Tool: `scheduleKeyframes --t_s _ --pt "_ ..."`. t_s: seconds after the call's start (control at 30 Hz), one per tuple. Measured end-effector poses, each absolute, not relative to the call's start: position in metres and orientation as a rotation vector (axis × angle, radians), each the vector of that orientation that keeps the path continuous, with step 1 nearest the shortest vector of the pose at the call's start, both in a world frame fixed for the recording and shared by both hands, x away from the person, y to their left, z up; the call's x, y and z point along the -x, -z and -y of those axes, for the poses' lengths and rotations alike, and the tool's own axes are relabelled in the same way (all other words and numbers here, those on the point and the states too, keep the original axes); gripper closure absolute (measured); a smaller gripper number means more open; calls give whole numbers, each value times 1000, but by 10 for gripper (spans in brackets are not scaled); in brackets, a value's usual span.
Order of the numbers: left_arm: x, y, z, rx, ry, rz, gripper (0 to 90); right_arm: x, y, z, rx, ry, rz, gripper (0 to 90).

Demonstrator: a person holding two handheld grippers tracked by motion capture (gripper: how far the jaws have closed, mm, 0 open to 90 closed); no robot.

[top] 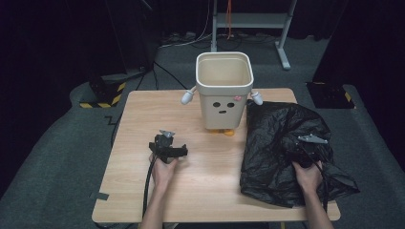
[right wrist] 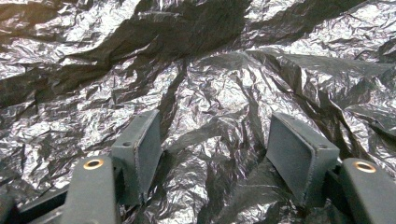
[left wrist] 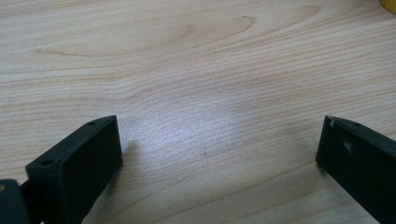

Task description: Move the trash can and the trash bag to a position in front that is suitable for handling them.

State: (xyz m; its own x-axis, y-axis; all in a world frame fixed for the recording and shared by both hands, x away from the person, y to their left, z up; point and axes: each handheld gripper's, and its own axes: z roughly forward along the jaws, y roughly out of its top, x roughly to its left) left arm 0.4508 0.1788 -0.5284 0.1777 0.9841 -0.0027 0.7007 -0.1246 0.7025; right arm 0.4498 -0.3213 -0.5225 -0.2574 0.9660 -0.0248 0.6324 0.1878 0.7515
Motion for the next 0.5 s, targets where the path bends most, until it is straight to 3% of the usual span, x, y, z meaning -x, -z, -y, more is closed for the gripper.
scheduleKeyframes --t_s 0.3,0.5 --pt "-450 528 -180 -1910 -636 -1543 14 -450 523 321 -1494 -869 -1964 349" --pt "-444 527 -180 -1904 -645 -1503 143 -450 523 321 -1495 -868 -1963 347"
